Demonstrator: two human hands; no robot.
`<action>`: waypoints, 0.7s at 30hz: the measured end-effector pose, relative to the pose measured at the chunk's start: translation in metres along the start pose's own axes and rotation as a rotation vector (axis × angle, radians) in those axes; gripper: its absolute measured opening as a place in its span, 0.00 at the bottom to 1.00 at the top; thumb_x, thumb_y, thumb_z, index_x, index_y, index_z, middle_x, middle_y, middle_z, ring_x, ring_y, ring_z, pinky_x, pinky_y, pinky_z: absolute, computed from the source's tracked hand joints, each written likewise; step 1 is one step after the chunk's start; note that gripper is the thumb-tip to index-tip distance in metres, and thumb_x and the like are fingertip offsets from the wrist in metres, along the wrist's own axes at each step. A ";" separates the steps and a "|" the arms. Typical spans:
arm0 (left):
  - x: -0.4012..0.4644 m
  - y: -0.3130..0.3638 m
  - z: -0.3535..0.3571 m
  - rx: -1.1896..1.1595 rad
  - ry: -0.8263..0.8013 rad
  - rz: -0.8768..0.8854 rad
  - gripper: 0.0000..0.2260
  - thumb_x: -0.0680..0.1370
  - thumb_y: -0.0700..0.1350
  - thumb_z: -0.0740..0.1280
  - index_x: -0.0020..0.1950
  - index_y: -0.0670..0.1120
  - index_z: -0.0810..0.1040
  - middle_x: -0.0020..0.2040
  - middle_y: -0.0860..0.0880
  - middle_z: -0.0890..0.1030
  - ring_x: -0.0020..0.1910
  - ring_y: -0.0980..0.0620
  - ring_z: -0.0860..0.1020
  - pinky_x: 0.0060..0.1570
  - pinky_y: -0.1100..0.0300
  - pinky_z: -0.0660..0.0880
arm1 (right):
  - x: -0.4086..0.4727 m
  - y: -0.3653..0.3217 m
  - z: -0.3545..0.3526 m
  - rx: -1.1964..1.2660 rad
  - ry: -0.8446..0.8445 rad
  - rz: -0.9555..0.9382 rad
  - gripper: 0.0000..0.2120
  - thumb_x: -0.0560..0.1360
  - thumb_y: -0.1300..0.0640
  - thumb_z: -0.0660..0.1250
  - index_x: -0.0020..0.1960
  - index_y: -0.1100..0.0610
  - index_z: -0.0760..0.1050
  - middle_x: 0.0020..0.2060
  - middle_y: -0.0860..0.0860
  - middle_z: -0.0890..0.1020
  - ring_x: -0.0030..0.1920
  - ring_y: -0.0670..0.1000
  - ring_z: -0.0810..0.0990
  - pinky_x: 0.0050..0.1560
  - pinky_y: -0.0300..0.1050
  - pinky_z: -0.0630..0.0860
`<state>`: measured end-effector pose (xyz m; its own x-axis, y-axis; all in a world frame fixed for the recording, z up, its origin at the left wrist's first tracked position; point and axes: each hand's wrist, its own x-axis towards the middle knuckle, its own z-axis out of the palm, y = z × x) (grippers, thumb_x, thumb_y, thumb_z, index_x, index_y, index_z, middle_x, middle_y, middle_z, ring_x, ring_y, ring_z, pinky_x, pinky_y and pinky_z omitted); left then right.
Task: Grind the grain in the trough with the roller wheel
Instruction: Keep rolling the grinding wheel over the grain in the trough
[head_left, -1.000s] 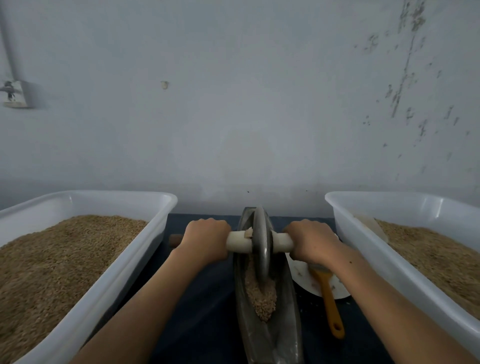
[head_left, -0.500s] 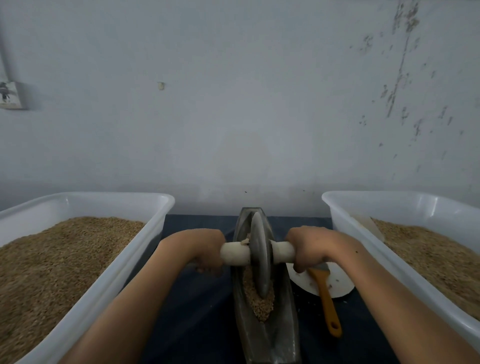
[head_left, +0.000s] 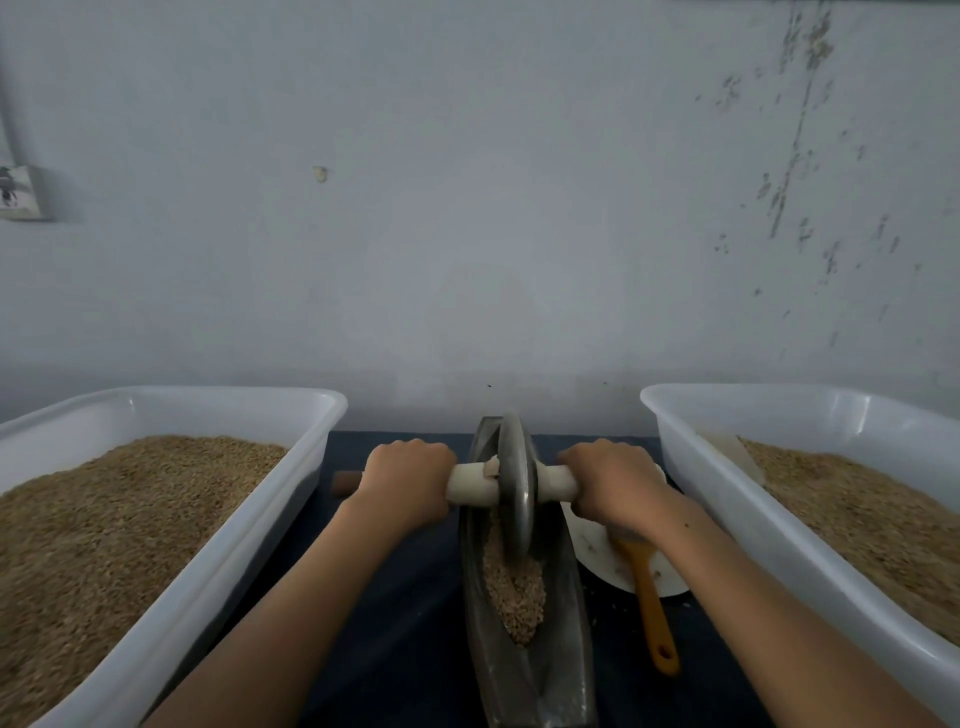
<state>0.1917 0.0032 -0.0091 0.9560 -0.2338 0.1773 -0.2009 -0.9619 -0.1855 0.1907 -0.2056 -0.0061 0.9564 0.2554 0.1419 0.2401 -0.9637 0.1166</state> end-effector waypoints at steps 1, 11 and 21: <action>-0.001 -0.002 -0.002 -0.023 -0.054 0.011 0.17 0.74 0.49 0.68 0.61 0.48 0.73 0.54 0.48 0.79 0.52 0.48 0.77 0.45 0.57 0.68 | 0.000 0.001 -0.003 -0.011 -0.071 -0.009 0.13 0.73 0.56 0.67 0.57 0.52 0.75 0.50 0.51 0.81 0.45 0.51 0.77 0.41 0.43 0.67; -0.002 -0.004 -0.004 -0.076 -0.155 0.016 0.18 0.72 0.50 0.71 0.60 0.48 0.74 0.51 0.48 0.79 0.49 0.49 0.77 0.44 0.57 0.69 | 0.000 0.001 -0.008 0.010 -0.214 -0.011 0.16 0.71 0.55 0.70 0.58 0.54 0.75 0.45 0.50 0.79 0.42 0.50 0.76 0.33 0.39 0.66; 0.000 -0.001 -0.002 -0.020 -0.021 0.036 0.15 0.75 0.49 0.67 0.60 0.48 0.73 0.54 0.48 0.79 0.52 0.49 0.77 0.48 0.56 0.71 | 0.002 0.002 0.001 0.000 0.005 -0.020 0.09 0.74 0.56 0.66 0.54 0.50 0.74 0.49 0.50 0.81 0.48 0.51 0.78 0.42 0.44 0.67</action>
<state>0.1912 0.0041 -0.0071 0.9521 -0.2659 0.1509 -0.2396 -0.9555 -0.1720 0.1931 -0.2071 -0.0063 0.9505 0.2753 0.1443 0.2595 -0.9584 0.1191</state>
